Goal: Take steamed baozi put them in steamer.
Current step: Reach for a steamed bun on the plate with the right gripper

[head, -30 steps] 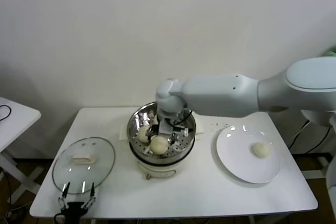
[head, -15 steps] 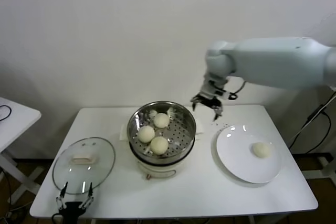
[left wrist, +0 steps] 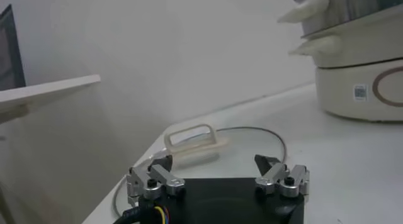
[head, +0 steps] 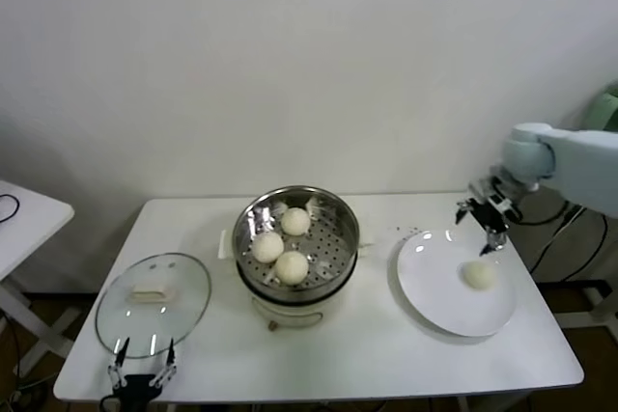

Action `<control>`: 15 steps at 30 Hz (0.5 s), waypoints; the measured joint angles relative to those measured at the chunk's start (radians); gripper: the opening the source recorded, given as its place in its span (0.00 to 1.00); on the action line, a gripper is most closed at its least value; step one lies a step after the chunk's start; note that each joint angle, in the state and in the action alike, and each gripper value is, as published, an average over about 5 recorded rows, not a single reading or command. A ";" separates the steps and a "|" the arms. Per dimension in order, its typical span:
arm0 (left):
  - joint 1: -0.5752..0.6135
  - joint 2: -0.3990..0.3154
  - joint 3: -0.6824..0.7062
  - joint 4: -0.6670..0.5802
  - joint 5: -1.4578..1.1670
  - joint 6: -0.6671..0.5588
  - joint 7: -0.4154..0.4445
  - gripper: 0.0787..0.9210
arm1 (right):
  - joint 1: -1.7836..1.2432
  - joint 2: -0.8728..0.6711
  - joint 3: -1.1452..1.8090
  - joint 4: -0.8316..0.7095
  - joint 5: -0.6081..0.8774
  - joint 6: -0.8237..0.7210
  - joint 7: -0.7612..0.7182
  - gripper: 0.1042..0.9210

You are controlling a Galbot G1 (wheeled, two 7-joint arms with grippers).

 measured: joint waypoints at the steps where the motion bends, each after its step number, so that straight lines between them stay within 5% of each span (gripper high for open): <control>1: 0.002 -0.001 -0.001 0.001 0.002 -0.001 0.000 0.88 | -0.030 -0.008 0.021 -0.013 -0.011 -0.003 0.002 0.88; 15: 0.022 -0.016 -0.007 0.002 0.024 -0.010 -0.008 0.88 | -0.341 0.001 0.264 -0.206 -0.113 0.005 0.045 0.88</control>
